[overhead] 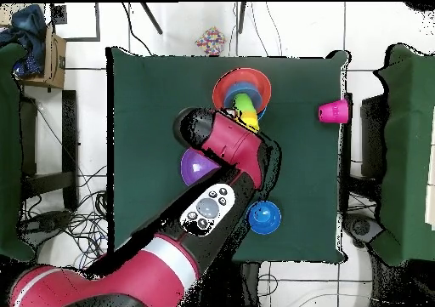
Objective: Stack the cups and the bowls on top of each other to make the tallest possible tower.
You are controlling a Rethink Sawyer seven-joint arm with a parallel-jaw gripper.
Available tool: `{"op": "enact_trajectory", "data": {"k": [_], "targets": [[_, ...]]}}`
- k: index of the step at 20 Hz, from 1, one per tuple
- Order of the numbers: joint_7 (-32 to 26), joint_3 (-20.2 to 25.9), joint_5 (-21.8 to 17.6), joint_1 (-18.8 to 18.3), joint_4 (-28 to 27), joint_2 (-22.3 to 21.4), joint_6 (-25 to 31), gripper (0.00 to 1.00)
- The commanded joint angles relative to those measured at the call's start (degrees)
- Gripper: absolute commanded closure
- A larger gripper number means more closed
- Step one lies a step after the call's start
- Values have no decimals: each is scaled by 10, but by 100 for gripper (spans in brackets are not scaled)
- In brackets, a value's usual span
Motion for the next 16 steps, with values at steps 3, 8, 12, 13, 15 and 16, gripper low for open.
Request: {"op": "enact_trajectory", "data": {"k": [3, 8, 12, 13, 15, 16], "targets": [[145, 28, 11, 5, -41, 54, 49, 0], [220, -50, 20, 34, -67, 108, 66, 0], [243, -65, 27, 46, -81, 122, 110, 0], [249, -59, 33, 46, -83, 120, 119, 0], [273, -54, 47, 46, -93, 122, 132, 0], [281, -51, 53, 45, -94, 120, 133, 0]]}}
